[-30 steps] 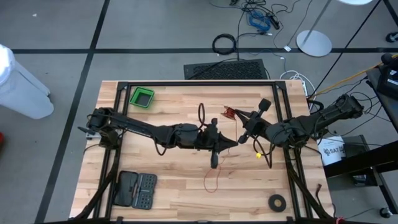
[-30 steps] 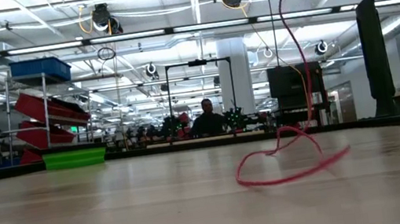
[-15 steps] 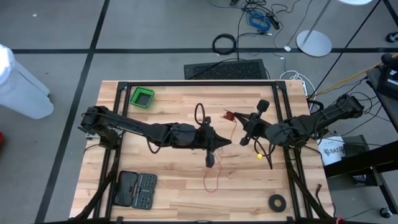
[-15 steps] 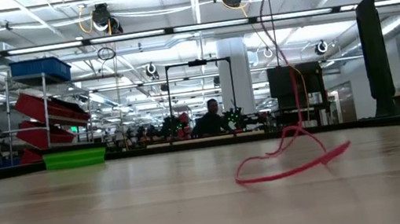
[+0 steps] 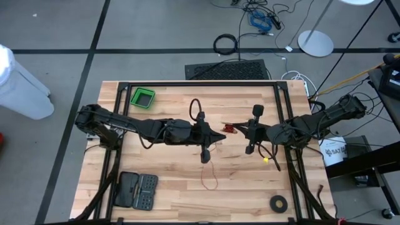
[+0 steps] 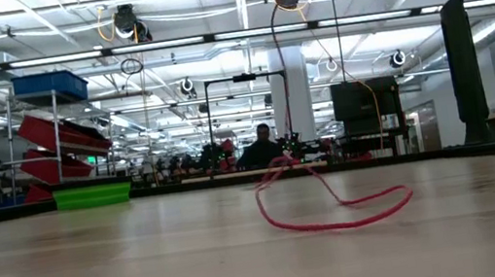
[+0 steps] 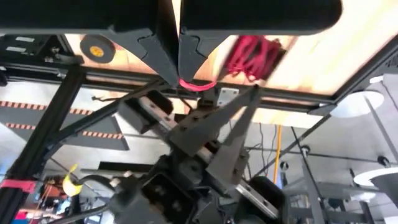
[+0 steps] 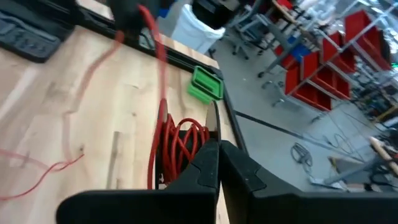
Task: Coil cords
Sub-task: Coil the red wire into the spool
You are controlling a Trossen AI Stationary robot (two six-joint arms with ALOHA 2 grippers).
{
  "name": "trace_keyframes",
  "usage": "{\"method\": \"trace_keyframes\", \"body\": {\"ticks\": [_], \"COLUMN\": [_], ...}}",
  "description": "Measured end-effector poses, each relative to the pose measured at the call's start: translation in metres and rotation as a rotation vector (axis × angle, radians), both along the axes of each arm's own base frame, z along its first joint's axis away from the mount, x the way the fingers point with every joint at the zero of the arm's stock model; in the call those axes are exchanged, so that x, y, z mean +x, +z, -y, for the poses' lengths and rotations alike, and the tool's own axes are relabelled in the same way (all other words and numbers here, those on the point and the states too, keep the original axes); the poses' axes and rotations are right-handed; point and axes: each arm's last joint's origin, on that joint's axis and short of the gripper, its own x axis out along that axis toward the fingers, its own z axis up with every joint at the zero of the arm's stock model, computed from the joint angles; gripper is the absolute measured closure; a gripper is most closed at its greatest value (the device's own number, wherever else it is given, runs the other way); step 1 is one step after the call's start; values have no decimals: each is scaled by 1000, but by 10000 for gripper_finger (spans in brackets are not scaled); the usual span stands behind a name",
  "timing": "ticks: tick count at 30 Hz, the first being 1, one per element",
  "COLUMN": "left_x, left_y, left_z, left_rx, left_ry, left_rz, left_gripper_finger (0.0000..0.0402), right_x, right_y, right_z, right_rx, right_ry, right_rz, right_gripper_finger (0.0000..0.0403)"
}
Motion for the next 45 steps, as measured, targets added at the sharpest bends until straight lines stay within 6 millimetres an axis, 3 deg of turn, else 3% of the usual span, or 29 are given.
{"method": "trace_keyframes", "body": {"ticks": [16, 22, 28, 39, 45], "left_x": [2, -1, -4, -12, -14], "left_y": [0, -11, -18, -25, -25], "left_z": [-12, -11, -3, 21, 29], "left_rx": [-2, 14, 35, 82, 96], "left_ry": [32, 26, 19, -49, -73], "left_rz": [3, -108, -184, -267, -269], "left_gripper_finger": [401, 401, 401, 400, 368], "right_x": [2, -5, -13, -13, -12], "right_y": [3, 13, 29, 31, 34], "right_z": [-1, 3, 4, 2, 1], "right_rx": [-31, -12, 119, 253, 292], "right_ry": [77, 69, 102, 119, 136], "right_rz": [2, 3, 33, 64, 97], "right_gripper_finger": [403, 403, 403, 403, 403]}}
